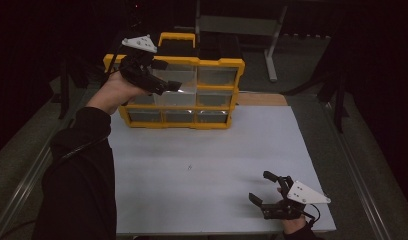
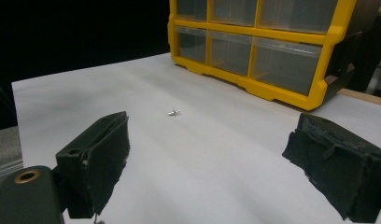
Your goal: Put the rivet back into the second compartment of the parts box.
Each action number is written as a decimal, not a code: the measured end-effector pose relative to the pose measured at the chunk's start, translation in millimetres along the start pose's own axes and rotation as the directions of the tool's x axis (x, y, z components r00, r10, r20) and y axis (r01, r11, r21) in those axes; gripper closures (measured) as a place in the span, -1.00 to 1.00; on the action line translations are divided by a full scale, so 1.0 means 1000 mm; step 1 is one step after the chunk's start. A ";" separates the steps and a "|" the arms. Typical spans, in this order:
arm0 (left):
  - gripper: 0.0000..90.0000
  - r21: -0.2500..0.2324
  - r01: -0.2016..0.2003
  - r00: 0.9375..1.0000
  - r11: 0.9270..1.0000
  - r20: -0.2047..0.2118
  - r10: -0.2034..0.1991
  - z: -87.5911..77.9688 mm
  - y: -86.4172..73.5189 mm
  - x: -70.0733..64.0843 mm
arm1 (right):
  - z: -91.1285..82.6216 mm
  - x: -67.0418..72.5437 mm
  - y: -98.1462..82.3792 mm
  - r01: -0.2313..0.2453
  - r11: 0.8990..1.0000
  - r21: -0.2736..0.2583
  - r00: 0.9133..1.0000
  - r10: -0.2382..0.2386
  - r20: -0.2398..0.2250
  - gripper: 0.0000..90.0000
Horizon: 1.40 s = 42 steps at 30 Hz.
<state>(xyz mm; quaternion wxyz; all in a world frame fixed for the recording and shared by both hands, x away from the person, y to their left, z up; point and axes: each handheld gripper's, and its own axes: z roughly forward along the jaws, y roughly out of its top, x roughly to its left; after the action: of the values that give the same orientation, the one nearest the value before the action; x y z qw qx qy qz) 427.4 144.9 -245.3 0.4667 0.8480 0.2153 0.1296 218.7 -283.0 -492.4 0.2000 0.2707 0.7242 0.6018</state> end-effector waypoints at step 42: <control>-1.00 -0.072 0.020 0.992 0.997 0.125 -0.011 0.009 -0.107 -0.089 | -0.002 0.002 0.003 0.016 1.000 -0.011 1.000 -0.016 0.009 -0.75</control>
<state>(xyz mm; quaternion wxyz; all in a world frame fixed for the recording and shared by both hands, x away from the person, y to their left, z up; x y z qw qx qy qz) 327.1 145.4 -341.8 0.5109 0.8351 0.1874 0.0807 216.1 -282.5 -489.1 0.2095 0.2664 0.7222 0.6029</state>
